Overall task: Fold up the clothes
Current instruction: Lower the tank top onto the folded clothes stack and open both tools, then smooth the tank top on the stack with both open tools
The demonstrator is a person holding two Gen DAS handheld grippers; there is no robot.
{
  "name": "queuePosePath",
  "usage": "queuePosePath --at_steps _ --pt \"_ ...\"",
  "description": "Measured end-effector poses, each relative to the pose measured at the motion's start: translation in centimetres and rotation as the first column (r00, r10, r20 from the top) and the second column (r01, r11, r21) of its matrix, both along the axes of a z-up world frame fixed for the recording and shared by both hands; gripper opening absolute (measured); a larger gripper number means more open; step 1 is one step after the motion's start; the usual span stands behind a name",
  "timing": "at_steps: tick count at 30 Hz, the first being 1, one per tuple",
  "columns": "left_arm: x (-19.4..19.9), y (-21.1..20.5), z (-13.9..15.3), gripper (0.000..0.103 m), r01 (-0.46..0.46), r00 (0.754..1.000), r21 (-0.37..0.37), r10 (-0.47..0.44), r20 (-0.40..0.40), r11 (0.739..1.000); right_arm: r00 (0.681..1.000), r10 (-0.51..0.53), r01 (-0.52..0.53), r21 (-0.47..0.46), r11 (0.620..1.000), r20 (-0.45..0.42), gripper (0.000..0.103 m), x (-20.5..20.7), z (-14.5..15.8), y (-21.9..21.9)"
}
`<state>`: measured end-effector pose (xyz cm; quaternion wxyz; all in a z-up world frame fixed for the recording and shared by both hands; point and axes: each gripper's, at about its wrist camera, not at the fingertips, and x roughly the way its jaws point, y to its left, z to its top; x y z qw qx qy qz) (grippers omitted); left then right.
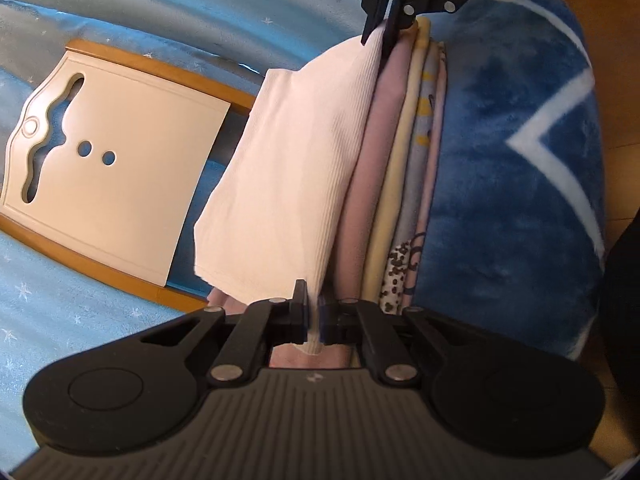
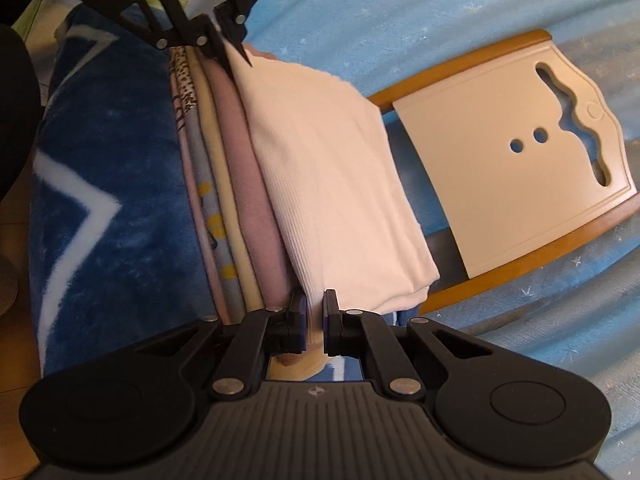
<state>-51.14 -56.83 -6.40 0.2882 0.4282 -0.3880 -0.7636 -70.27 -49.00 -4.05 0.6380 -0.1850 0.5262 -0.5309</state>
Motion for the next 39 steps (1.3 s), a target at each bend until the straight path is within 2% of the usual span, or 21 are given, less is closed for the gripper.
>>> queuePosePath --at_steps 4,7,9,12,18,22,24,30,33,36,39 --pt "0.0 -0.3 0.3 0.003 -0.010 1.000 0.003 0.010 -0.019 1.000 0.999 -0.019 0.019 0.005 1.000 0.047 0.004 -0.2 0.5 -0.1" --pt "0.3 0.5 1.0 0.003 0.000 0.999 -0.021 -0.001 -0.039 1.000 0.998 -0.014 0.015 -0.028 0.999 0.064 0.004 -0.2 1.7 0.3" --pt "0.4 1.1 1.0 0.003 0.004 0.999 -0.016 -0.005 -0.045 1.000 0.998 -0.020 0.021 -0.021 1.000 0.064 0.004 -0.3 1.7 0.3" --pt "0.1 1.1 0.0 0.003 0.001 1.000 -0.006 -0.001 -0.016 1.000 0.999 -0.021 0.020 0.017 1.000 0.033 0.004 -0.3 0.5 -0.2" --pt "0.2 0.6 0.1 0.004 -0.011 1.000 -0.007 0.011 -0.015 1.000 0.999 -0.032 0.032 0.016 0.999 0.040 0.004 -0.2 0.4 0.4" --pt "-0.1 0.4 -0.4 0.004 -0.017 1.000 -0.011 0.017 0.000 1.000 0.999 -0.034 0.034 0.015 0.999 0.031 0.008 0.1 0.2 0.5" --pt "0.4 0.5 -0.1 0.007 -0.018 1.000 -0.002 0.018 -0.016 1.000 0.998 -0.049 0.048 0.012 0.999 0.044 0.016 -0.4 0.6 0.6" --pt "3.1 -0.3 1.8 0.010 -0.079 0.992 0.067 0.085 -0.089 0.995 0.988 -0.131 0.133 -0.016 0.991 0.078 0.025 -2.9 1.6 0.6" --pt "4.1 -1.3 3.4 0.010 -0.117 0.979 0.098 0.132 -0.155 0.988 0.973 -0.186 0.193 -0.035 0.981 0.139 0.025 -4.0 2.6 0.0" --pt "3.6 -2.1 5.1 0.010 -0.124 0.961 0.133 0.152 -0.230 0.983 0.948 -0.203 0.220 -0.041 0.975 0.243 0.026 -4.4 4.0 -1.0" --pt "2.0 -2.5 6.2 0.011 -0.090 0.952 0.186 0.140 -0.274 0.978 0.900 -0.193 0.213 -0.009 0.977 0.391 0.026 -4.2 5.6 -2.3"
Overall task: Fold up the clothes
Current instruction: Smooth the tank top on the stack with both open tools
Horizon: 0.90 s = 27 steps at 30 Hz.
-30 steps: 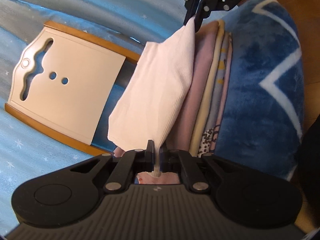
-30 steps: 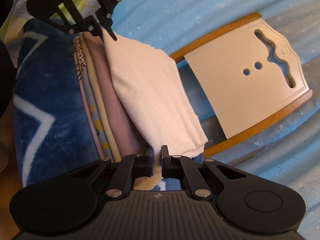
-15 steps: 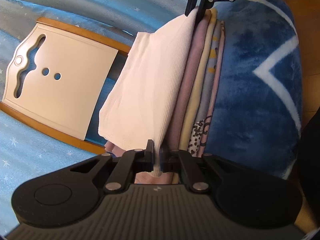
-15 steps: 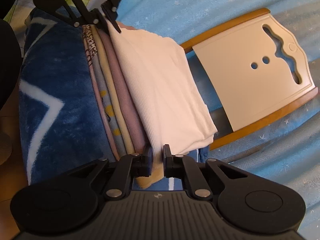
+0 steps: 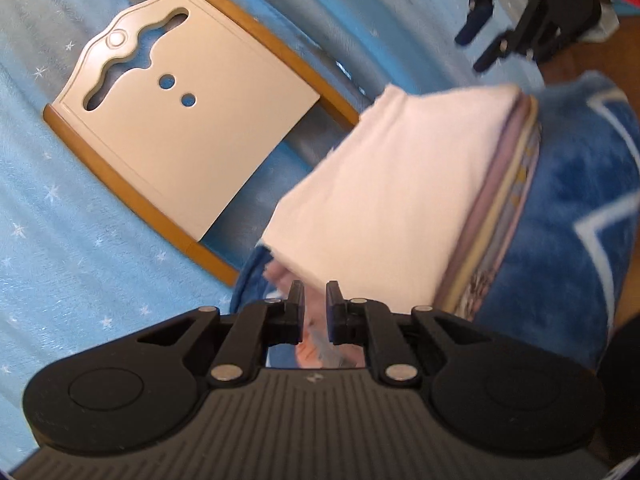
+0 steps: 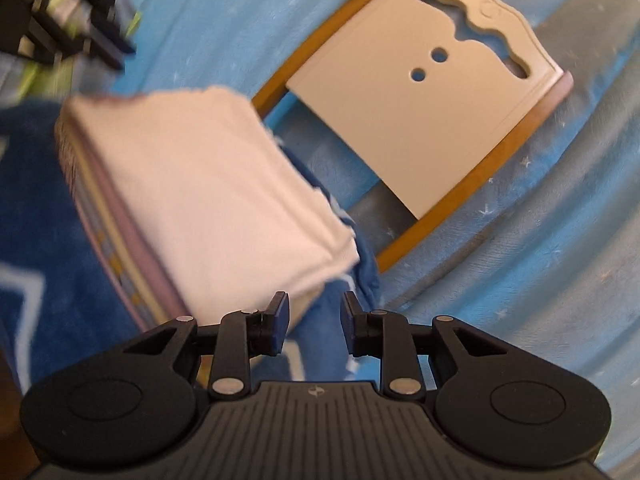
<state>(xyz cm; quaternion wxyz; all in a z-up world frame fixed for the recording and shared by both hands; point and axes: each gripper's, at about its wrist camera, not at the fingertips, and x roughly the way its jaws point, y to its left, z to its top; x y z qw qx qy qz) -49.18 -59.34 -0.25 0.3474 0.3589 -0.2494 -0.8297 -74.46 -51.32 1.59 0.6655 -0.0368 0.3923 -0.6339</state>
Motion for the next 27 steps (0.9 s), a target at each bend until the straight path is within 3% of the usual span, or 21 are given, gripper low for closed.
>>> queuePosePath --at_steps 2,5,7,10,14,19,21,24,27 --pt "-1.1 0.1 -0.2 0.011 0.029 1.000 0.029 -0.029 -0.009 0.999 0.990 0.017 -0.019 0.018 1.000 0.138 0.026 0.1 0.9 -0.9" --pt "-2.3 0.3 -1.4 0.013 0.060 0.998 0.061 -0.061 0.016 0.996 0.929 0.030 -0.061 0.071 0.996 0.369 0.026 -0.2 1.5 -2.0" --pt "-2.5 0.3 -2.8 0.012 0.063 0.996 0.061 -0.066 0.051 0.996 0.899 0.024 -0.084 0.117 0.990 0.438 0.026 -0.2 0.9 -2.4" --pt "-2.0 0.2 -3.7 0.010 0.058 0.996 0.061 -0.062 0.067 0.996 0.906 0.009 -0.090 0.174 0.981 0.422 0.026 -0.1 -0.7 -2.1" --pt "-1.4 -0.1 -3.3 0.013 0.044 0.998 0.063 -0.048 0.052 0.997 0.882 -0.025 -0.060 0.164 0.985 0.471 0.026 -1.2 -0.4 -1.8" --pt "-1.9 0.5 -1.9 0.016 0.056 0.998 0.072 -0.053 -0.037 0.996 0.866 -0.024 -0.049 0.131 0.990 0.500 0.028 -1.4 0.6 -1.9" --pt "-2.6 1.0 -2.0 0.021 0.084 0.995 0.087 -0.080 -0.054 0.993 0.877 -0.019 -0.063 0.154 0.986 0.479 0.029 -0.8 0.3 -2.4" --pt "-3.6 1.4 -3.5 0.018 0.099 0.995 0.080 -0.099 0.001 0.992 0.892 -0.012 -0.072 0.168 0.983 0.452 0.029 -0.3 0.1 -3.1" --pt "-3.5 1.1 -4.0 0.018 0.090 0.996 0.097 -0.090 -0.005 0.991 0.889 0.024 -0.094 0.131 0.987 0.457 0.029 0.2 1.6 -4.5"
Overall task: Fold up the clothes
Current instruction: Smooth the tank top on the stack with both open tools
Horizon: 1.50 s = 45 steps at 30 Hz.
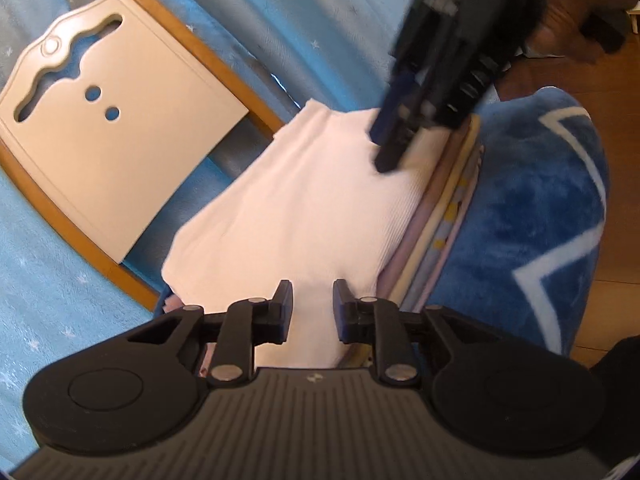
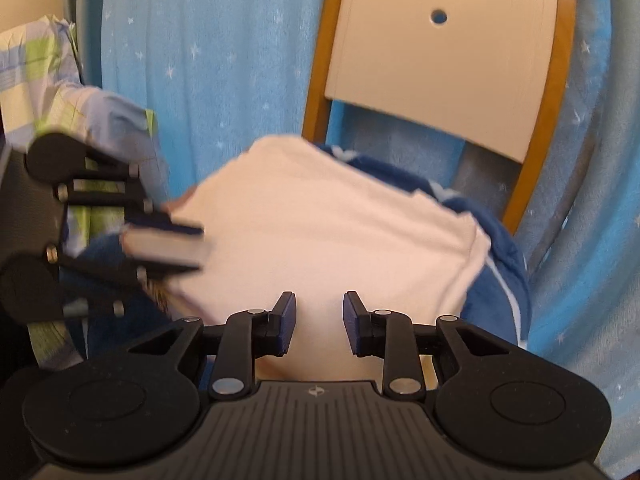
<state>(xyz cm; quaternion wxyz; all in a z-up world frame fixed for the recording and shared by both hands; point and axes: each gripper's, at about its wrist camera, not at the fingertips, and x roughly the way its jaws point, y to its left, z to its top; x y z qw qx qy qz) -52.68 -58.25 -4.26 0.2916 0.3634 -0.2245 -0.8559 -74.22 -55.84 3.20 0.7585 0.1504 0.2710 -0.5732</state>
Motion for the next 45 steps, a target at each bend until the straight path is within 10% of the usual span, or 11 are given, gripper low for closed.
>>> queuePosePath --at_steps 7,16,27,32,45 --pt "1.4 -0.6 0.3 0.021 -0.071 0.995 0.045 0.074 -0.060 0.996 0.994 0.106 -0.107 -0.033 0.994 -0.026 0.029 3.5 2.2 -7.1" --pt "1.4 -0.5 -0.9 0.010 -0.059 0.996 0.040 0.061 -0.065 0.997 0.996 0.090 -0.092 0.163 0.982 0.016 0.033 6.1 -1.2 -17.7" --pt "2.9 -1.2 1.0 0.021 -0.099 0.977 0.144 0.124 -0.172 0.985 0.992 -0.095 0.096 -0.016 0.995 0.080 0.030 -1.7 2.6 -9.4" --pt "2.6 -1.2 0.3 0.019 -0.101 0.983 0.145 0.122 -0.139 0.984 0.965 -0.208 0.191 0.118 0.974 0.159 0.029 -6.4 -0.7 -8.0" --pt "2.8 -3.0 1.1 0.024 -0.146 0.981 0.154 0.163 -0.106 0.977 0.928 -0.281 0.261 0.110 0.959 0.243 0.031 -8.2 -0.4 -8.4"
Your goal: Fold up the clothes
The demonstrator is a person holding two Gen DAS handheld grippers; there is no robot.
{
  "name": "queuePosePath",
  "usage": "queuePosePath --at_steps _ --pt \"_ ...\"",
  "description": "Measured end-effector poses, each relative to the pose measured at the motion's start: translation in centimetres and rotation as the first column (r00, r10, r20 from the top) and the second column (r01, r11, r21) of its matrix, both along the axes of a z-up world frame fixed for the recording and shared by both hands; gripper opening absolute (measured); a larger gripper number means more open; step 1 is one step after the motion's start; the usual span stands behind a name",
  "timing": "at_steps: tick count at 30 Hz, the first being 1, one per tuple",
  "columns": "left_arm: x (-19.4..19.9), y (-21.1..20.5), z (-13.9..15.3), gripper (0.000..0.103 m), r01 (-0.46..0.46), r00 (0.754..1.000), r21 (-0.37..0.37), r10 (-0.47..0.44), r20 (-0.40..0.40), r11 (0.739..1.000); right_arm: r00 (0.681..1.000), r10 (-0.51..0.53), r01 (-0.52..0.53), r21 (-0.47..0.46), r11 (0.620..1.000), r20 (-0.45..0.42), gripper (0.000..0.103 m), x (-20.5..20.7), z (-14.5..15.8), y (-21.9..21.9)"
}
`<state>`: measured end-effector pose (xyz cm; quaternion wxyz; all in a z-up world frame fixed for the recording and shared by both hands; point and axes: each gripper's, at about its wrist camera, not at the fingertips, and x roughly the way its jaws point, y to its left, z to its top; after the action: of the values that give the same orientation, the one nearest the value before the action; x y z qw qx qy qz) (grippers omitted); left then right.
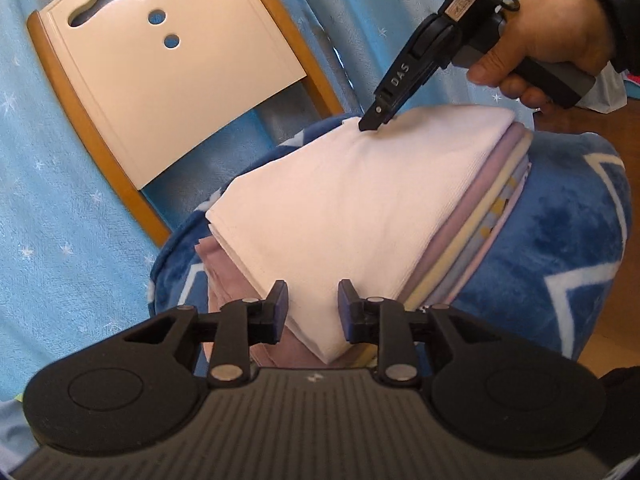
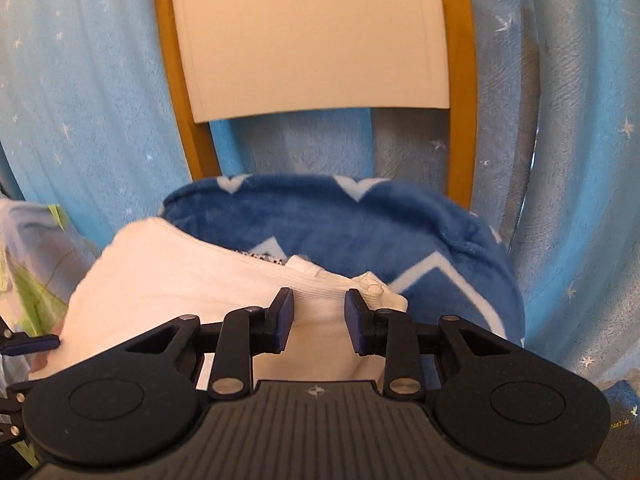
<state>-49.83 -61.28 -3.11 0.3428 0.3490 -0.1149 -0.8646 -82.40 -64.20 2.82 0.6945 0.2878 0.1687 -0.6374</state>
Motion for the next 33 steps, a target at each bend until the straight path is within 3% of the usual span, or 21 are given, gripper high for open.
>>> queuePosePath --at_steps 7,13,16,25,28,33 --pt "1.6 1.3 1.5 0.026 -0.025 0.998 -0.027 0.023 -0.060 0.999 0.985 0.101 -0.117 -0.110 0.987 -0.139 0.035 4.4 2.3 8.0" --pt "1.8 1.4 0.3 0.028 -0.027 0.999 0.012 0.028 -0.027 1.000 0.957 0.156 -0.173 -0.047 0.984 -0.244 0.038 6.5 -1.3 12.5" --pt "1.8 0.8 0.3 0.029 -0.047 0.998 0.024 0.047 -0.035 0.999 0.978 0.119 -0.131 -0.060 0.990 -0.172 0.037 5.6 -1.3 13.1" --pt "1.5 0.3 0.5 0.029 -0.093 0.995 0.034 0.094 -0.034 0.995 0.986 0.073 -0.081 -0.048 0.996 -0.151 0.040 6.1 -0.8 14.1" --pt "2.0 0.9 1.1 0.029 -0.116 0.992 0.042 0.117 -0.044 0.992 0.993 0.031 -0.039 -0.059 0.998 -0.117 0.049 5.7 -0.2 15.5" --pt "4.0 2.1 2.2 0.045 -0.214 0.966 0.137 0.230 -0.116 0.967 0.996 -0.092 0.091 -0.063 0.994 -0.010 0.071 5.4 -0.9 18.6"
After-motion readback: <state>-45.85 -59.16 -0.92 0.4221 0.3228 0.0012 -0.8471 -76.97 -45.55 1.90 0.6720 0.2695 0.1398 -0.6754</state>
